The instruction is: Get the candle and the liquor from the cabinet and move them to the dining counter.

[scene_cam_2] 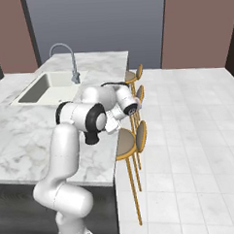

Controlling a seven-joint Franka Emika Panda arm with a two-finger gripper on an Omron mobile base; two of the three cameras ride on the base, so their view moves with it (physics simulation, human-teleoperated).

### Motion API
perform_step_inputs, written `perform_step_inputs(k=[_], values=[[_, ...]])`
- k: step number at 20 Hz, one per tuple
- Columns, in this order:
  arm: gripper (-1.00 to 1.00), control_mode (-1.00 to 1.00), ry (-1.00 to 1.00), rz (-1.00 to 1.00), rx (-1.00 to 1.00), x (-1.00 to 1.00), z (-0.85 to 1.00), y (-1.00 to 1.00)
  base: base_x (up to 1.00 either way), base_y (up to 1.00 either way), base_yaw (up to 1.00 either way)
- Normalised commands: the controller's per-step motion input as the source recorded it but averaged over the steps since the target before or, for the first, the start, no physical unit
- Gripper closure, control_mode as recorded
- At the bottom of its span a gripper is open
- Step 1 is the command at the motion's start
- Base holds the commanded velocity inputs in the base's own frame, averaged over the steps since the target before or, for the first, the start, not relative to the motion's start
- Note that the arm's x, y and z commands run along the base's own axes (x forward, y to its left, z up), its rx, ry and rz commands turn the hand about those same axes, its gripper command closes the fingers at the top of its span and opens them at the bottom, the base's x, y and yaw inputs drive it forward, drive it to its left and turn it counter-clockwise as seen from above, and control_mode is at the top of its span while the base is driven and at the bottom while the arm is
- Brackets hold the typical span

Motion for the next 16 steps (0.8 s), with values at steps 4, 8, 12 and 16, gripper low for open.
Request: perform_step_inputs(k=[4,8,12,16], values=[[-1.00,-1.00,0.01,0.00,0.03,0.16,-0.01,-0.30,0.00,0.00,0.00],[-1.00,-1.00,0.01,-0.02,0.00,0.04,0.00,-0.18,0.00,0.00,0.00],[-1.00,-1.00,-0.03,-0.36,-0.01,-0.40,0.05,-0.01,0.00,0.00,0.00],[-1.00,-1.00,-0.07,-0.48,-0.01,-0.52,0.11,0.00,0.00,0.00,0.00]])
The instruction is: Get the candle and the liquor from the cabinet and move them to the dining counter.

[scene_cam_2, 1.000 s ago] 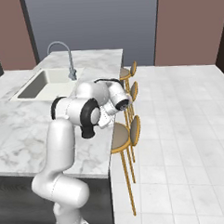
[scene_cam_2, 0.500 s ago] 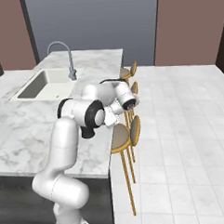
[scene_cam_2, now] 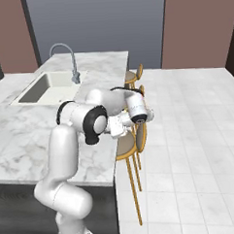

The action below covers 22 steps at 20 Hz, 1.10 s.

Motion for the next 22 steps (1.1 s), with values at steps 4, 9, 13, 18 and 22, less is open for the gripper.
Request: perform_step_inputs(k=[4,9,13,18,22], values=[[-1.00,-1.00,-0.03,-0.52,-0.03,-0.43,0.18,0.00,0.00,0.00,0.00],[-1.00,-1.00,0.07,-0.27,-0.16,-0.25,0.36,0.03,0.00,0.00,0.00],[-1.00,-1.00,0.23,-0.04,-0.07,-0.37,0.52,0.00,0.00,0.00,0.00],[-1.00,-1.00,0.14,0.00,-0.05,-0.53,0.48,-0.01,0.00,0.00,0.00],[-1.00,-1.00,0.12,-0.11,0.00,-0.65,0.30,0.00,0.00,0.00,0.00]])
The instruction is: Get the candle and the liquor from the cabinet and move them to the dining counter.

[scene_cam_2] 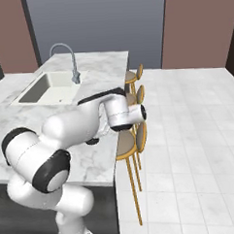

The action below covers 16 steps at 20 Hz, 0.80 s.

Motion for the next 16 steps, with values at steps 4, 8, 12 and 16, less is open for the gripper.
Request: perform_step_inputs(k=[4,8,12,16], values=[[-1.00,-1.00,0.02,-0.45,0.10,-0.57,0.24,0.05,0.00,0.00,0.00],[-1.00,-1.00,0.13,-0.47,0.00,-0.38,0.23,0.03,0.00,0.00,0.00],[-1.00,-1.00,0.08,-0.41,0.00,-0.39,0.29,0.02,0.00,0.00,0.00],[-1.00,-1.00,0.24,-0.26,-0.04,-0.33,0.36,0.09,0.00,0.00,0.00]])
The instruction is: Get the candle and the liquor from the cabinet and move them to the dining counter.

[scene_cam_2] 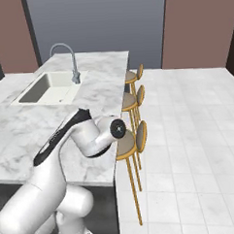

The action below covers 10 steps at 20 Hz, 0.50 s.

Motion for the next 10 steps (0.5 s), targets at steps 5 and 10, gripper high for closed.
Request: perform_step_inputs(k=[5,10], values=[[-1.00,-1.00,0.23,-0.11,-0.02,-0.43,0.39,0.08,0.00,0.00,0.00],[-1.00,-1.00,0.18,-0.09,-0.03,-0.49,0.33,0.09,0.00,0.00,0.00]])
